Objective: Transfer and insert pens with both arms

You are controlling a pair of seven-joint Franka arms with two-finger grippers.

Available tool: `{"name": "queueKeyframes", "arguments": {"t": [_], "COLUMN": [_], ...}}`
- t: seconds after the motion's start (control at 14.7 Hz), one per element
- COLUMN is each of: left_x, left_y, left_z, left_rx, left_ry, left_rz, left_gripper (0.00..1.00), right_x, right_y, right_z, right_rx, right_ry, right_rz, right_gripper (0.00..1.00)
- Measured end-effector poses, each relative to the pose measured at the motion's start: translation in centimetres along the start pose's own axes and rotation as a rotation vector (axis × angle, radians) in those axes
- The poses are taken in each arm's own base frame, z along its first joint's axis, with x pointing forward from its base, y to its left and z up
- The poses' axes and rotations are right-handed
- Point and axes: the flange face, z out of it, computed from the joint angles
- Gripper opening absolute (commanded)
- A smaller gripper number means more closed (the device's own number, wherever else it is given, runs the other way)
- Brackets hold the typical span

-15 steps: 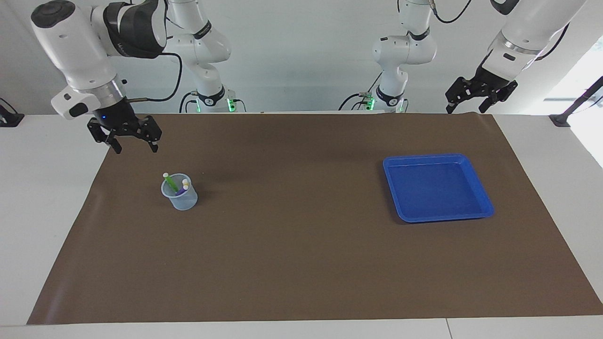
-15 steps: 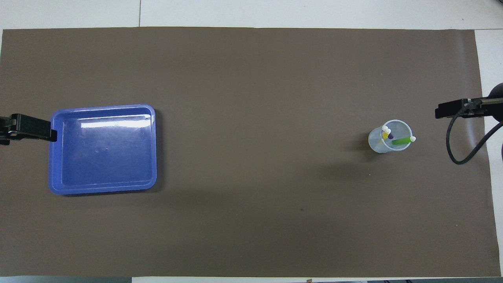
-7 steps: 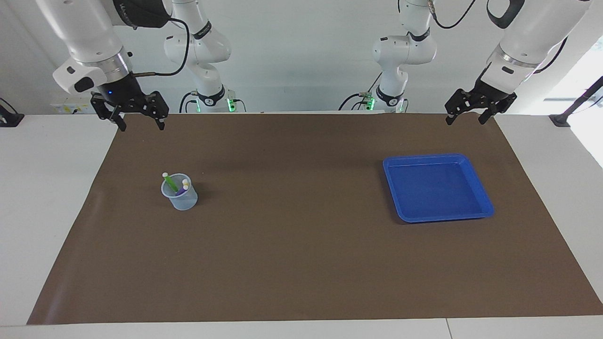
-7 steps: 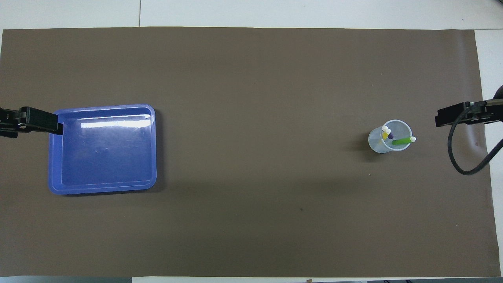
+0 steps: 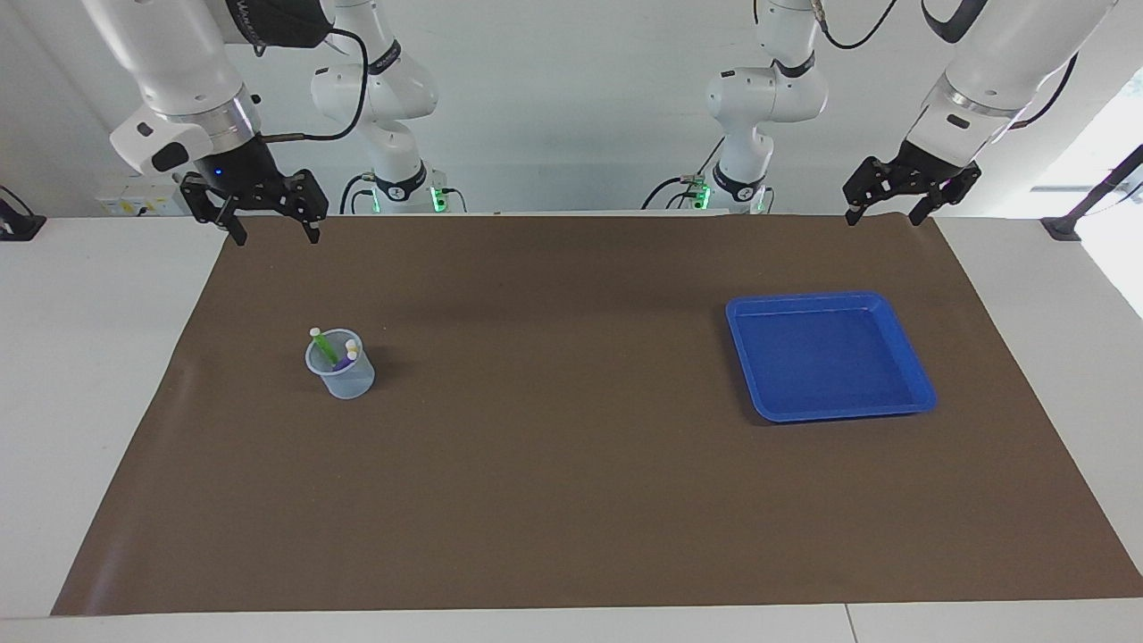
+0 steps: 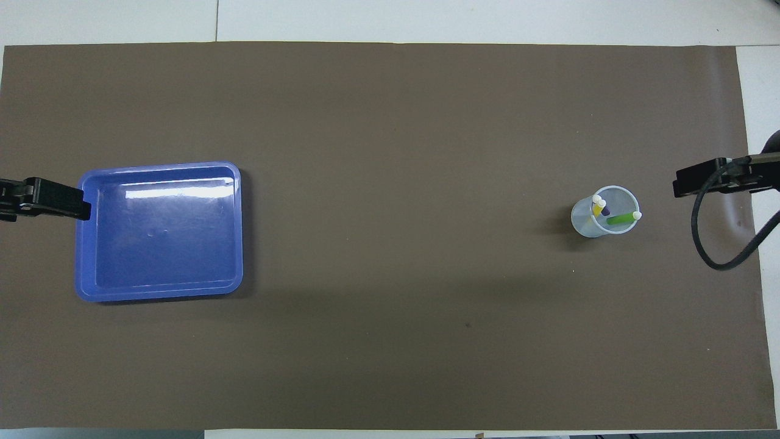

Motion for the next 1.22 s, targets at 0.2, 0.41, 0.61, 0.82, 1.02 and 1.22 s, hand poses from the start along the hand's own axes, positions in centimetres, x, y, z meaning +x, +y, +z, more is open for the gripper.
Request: {"name": "queueKeyframes", "arguments": {"t": [0.2, 0.41, 0.61, 0.82, 1.02, 1.22], "left_x": [0.0, 0.0, 0.0, 0.01, 0.02, 0.02], "left_y": [0.0, -0.01, 0.25, 0.57, 0.56, 0.53], "left_z": [0.0, 0.0, 0.0, 0.0, -0.01, -0.01], "left_rx": [0.005, 0.006, 0.006, 0.006, 0.006, 0.006], "left_ry": [0.0, 0.0, 0.0, 0.001, 0.002, 0.003], "left_rz": [0.004, 0.004, 0.009, 0.009, 0.002, 0.0], "left_gripper": [1.0, 1.0, 1.0, 1.0, 1.0, 1.0], "right_x": [-0.14, -0.22, -0.22, -0.21, -0.19, -0.18], "right_y": [0.05, 0.0, -0.07, -0.15, -0.23, -0.65], "right_z": [0.16, 0.22, 0.25, 0.26, 0.28, 0.3], "right_rx": [0.0, 0.001, 0.001, 0.001, 0.001, 0.0], "right_ry": [-0.015, -0.023, -0.024, -0.024, -0.024, -0.025], "right_rz": [0.001, 0.0, -0.001, -0.002, -0.001, 0.034], "right_gripper": [1.0, 1.0, 1.0, 1.0, 1.0, 1.0]}}
